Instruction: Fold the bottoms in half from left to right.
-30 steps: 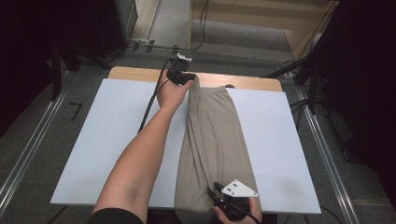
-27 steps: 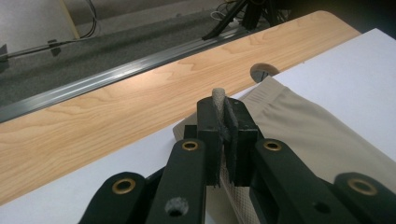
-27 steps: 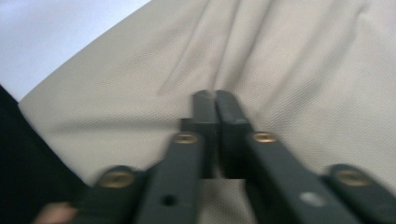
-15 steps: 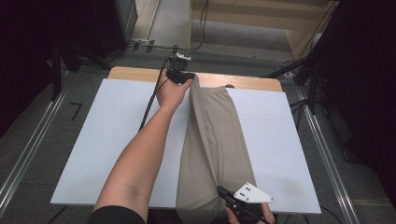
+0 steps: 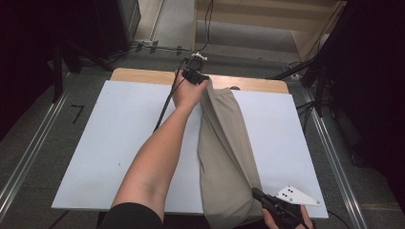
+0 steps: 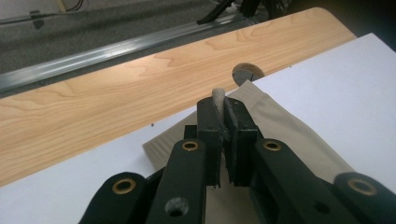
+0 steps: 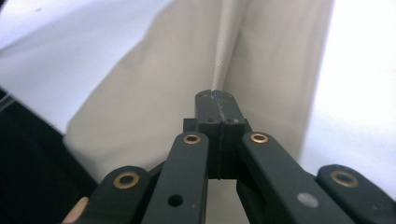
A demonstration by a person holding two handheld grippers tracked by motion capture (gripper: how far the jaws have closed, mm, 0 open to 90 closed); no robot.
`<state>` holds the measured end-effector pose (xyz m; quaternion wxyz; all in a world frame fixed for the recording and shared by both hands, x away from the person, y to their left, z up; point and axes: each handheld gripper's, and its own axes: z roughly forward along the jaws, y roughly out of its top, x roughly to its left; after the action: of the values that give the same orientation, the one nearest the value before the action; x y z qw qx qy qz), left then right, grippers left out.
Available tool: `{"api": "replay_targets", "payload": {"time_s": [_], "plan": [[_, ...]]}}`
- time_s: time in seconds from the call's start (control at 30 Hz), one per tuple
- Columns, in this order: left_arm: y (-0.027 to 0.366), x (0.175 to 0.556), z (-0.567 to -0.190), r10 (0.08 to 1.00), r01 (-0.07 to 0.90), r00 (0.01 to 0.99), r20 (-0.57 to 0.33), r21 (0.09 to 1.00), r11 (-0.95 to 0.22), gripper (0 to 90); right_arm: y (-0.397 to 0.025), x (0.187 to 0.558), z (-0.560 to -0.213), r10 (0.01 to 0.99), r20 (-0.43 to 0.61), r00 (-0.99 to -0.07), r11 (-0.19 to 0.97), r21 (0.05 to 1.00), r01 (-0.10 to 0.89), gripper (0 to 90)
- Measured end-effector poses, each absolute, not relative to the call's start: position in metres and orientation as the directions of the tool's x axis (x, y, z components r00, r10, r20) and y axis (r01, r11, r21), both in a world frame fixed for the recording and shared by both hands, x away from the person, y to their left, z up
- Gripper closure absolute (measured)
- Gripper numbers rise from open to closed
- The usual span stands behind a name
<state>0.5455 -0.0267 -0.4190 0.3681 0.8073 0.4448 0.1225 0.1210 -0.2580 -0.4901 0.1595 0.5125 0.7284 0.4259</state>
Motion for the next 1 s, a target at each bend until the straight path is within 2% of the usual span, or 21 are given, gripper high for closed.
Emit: {"api": "replay_targets", "payload": {"time_s": [0.27,0.43,0.47,0.5,0.57,0.6,0.67,0.7,0.8,1.0], "plan": [[-0.068,0.56,-0.437,0.803,0.64,0.584,-0.12,0.677,-0.363,87.2,-0.275,0.132,-0.504,0.9,0.233,-0.368,0.073,0.752,0.655,88.5],[-0.09,0.567,-0.446,0.788,0.648,0.597,-0.153,0.671,-0.361,86.7,-0.281,0.131,-0.508,0.912,0.238,-0.334,0.053,0.74,0.67,88.5],[-0.091,0.569,-0.447,0.779,0.652,0.599,-0.185,0.677,-0.341,85.2,-0.282,0.131,-0.509,0.916,0.241,-0.32,0.042,0.737,0.674,88.5],[-0.093,0.571,-0.448,0.759,0.65,0.608,-0.234,0.695,-0.307,79.4,-0.283,0.13,-0.51,0.92,0.242,-0.309,0.033,0.736,0.676,88.4],[-0.094,0.573,-0.445,0.712,0.641,0.635,-0.301,0.719,-0.268,54.6,-0.285,0.129,-0.513,0.932,0.232,-0.279,0.022,0.731,0.682,88.2],[-0.092,0.572,-0.441,0.692,0.631,0.646,-0.321,0.734,-0.249,49.1,-0.285,0.129,-0.515,0.938,0.221,-0.266,0.023,0.727,0.686,87.9],[-0.087,0.569,-0.432,0.696,0.61,0.653,-0.301,0.753,-0.247,35.9,-0.283,0.128,-0.518,0.962,0.159,-0.221,0.04,0.723,0.69,67.9],[-0.084,0.567,-0.429,0.697,0.595,0.663,-0.273,0.757,-0.27,33.5,-0.283,0.128,-0.518,0.973,0.122,-0.195,0.046,0.727,0.686,59.2],[-0.066,0.559,-0.428,0.716,0.572,0.664,-0.214,0.762,-0.303,30.4,-0.281,0.125,-0.51,0.964,0.15,-0.218,0.025,0.768,0.64,50.8],[-0.016,0.552,-0.457,0.763,0.635,0.607,-0.223,0.713,-0.296,30.5,-0.246,0.117,-0.495,0.92,0.112,-0.375,0.119,0.832,0.541,50.2]]}}
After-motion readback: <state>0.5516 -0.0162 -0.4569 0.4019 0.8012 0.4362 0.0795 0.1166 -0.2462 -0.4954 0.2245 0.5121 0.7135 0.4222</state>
